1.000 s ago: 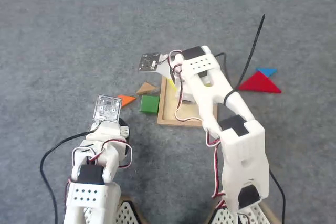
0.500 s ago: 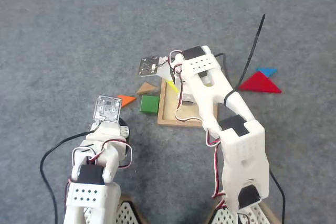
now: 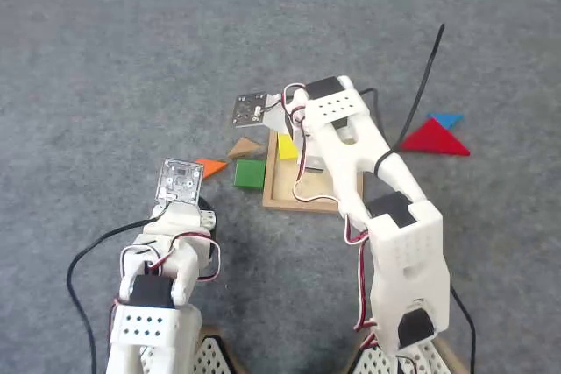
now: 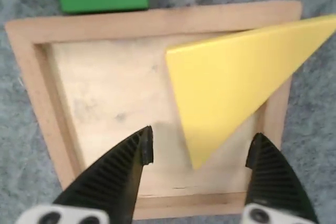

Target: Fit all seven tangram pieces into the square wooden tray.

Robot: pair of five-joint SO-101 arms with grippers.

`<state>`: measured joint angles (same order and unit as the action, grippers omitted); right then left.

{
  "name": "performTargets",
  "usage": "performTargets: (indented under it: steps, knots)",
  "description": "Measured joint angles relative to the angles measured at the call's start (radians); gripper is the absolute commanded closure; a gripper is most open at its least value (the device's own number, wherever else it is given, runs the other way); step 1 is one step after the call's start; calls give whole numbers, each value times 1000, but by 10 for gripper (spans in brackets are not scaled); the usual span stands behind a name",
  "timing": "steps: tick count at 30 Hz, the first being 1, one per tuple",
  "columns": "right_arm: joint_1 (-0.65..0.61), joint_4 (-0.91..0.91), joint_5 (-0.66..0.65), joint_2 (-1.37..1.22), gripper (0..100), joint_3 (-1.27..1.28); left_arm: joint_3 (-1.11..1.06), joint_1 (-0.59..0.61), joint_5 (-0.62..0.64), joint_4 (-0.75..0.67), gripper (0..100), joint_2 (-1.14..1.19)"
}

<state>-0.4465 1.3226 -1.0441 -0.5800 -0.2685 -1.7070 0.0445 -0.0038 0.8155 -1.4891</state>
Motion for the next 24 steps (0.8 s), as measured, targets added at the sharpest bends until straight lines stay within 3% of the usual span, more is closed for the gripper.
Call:
performTargets:
  steps: [5, 9, 15, 19, 24]
  knots:
    - [37, 0, 20, 0, 738, -23, 0, 0, 0, 0, 986, 0]
    - [49, 11, 144, 83, 748, -49, 0, 0, 0, 0, 986, 0]
    - [17, 35, 428, 247, 997, -57, 0, 0, 0, 0, 986, 0]
    - [-40, 25, 608, 262, 991, -18, 0, 0, 0, 0, 986, 0]
    - [-81, -180, 704, 262, 990, 173, 0, 0, 0, 0, 986, 0]
